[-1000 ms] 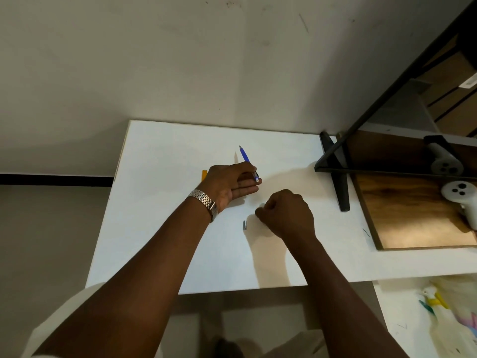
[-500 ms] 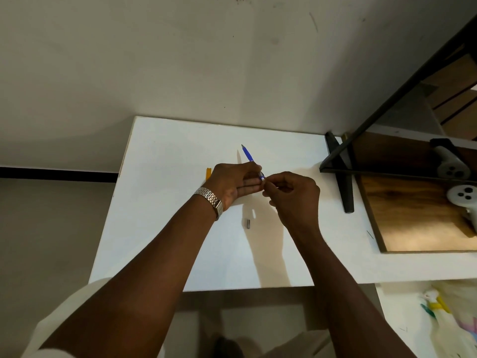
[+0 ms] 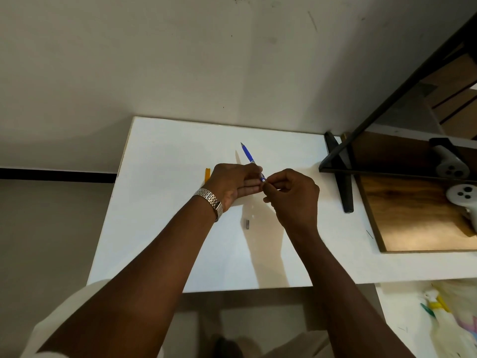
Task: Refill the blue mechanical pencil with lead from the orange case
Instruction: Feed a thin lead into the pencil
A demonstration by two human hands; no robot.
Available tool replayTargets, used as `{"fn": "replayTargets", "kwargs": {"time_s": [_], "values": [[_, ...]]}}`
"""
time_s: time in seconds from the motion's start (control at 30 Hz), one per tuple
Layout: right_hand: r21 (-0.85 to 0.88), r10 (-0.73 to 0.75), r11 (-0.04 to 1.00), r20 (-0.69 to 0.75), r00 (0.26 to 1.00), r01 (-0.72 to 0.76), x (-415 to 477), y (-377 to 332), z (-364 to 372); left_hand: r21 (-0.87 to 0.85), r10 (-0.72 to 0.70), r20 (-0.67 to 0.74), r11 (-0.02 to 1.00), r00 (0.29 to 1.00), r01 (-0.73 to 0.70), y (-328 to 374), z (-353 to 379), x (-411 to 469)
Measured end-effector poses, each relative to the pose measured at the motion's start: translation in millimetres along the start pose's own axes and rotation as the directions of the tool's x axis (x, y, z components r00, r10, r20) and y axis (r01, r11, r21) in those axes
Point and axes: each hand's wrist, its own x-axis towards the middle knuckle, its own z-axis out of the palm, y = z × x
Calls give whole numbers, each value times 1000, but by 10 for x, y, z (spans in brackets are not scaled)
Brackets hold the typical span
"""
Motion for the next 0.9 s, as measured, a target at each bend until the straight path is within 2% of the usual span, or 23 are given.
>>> {"fn": "replayTargets", "kwargs": {"time_s": [0.27,0.5,0.6,0.7,0.8,0.9], "values": [[65,12,998,21,1000,-13,49,38,-33,79,35,38,996,999,-38,25,2,-39],[-15,-56,998,89,994,58,41,53,-40,63,38,38,997,999,-40,69,-27,-56],[-64,-33,997,76,997,38,16,52,-80,30,36,16,999,999,-36,96,-51,-53],[-219,29,976,203,979,17,-33,76,-102,-6,32,4,999,999,-32,135,-95,-34],[-434,156,901,381,911,27,-149,59,-11,-1,21,3,1000,1000,-21,156,-150,-18],[-546,240,837,400,885,20,-236,43,119,14,4,7,1000,1000,-4,150,-156,-16]]}}
